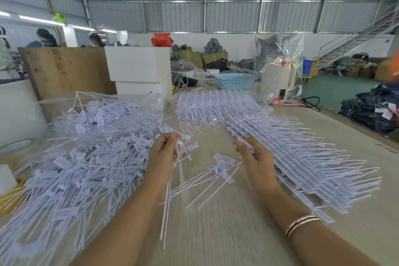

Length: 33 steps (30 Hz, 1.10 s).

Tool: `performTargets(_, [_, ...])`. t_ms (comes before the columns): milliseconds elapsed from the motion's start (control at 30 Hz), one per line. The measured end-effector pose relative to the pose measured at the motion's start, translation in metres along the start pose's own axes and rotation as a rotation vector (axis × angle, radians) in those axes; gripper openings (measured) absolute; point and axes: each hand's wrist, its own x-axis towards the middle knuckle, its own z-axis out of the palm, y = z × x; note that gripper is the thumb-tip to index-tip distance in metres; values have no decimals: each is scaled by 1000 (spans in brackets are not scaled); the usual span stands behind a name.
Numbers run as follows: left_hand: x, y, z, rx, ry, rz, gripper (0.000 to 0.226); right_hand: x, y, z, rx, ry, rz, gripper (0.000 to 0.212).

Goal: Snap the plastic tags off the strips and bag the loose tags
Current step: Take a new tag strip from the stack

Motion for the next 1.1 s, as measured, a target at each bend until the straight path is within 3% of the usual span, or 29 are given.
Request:
performTargets(167, [-3, 0, 11, -178, -81, -31, 31, 0, 12, 14, -58, -161, 134, 24])
performTargets(300, [-6, -3, 17, -97, -176, 27, 34, 0, 16, 20, -378, -201, 84, 28])
performTargets(367, [-9, -5, 19, 8, -225, 82, 32, 0, 13, 19, -412, -168, 63, 26])
performTargets(467, [-15, -9, 20, 201, -315, 205, 29, -4, 5, 18, -340, -160, -52, 28])
performTargets(600, [-23, -10, 24, 379, -397, 354, 32, -15, -6, 23, -357, -292, -141, 37])
performTargets(700, [-24, -11, 24, 451, -415, 389, 32, -12, -10, 22, -250, -270, -140, 32])
performTargets(833, [-17, -12, 18, 526, -291, 358, 10, -9, -8, 16, -106, -232, -88, 44])
performTargets(933, [-14, -15, 15, 531, -311, 297, 27, -10, -6, 17, -105, -264, -123, 36])
performTargets(1100, [-14, -9, 15, 564, -339, 364, 30, -8, -3, 16, 142, -170, -41, 36])
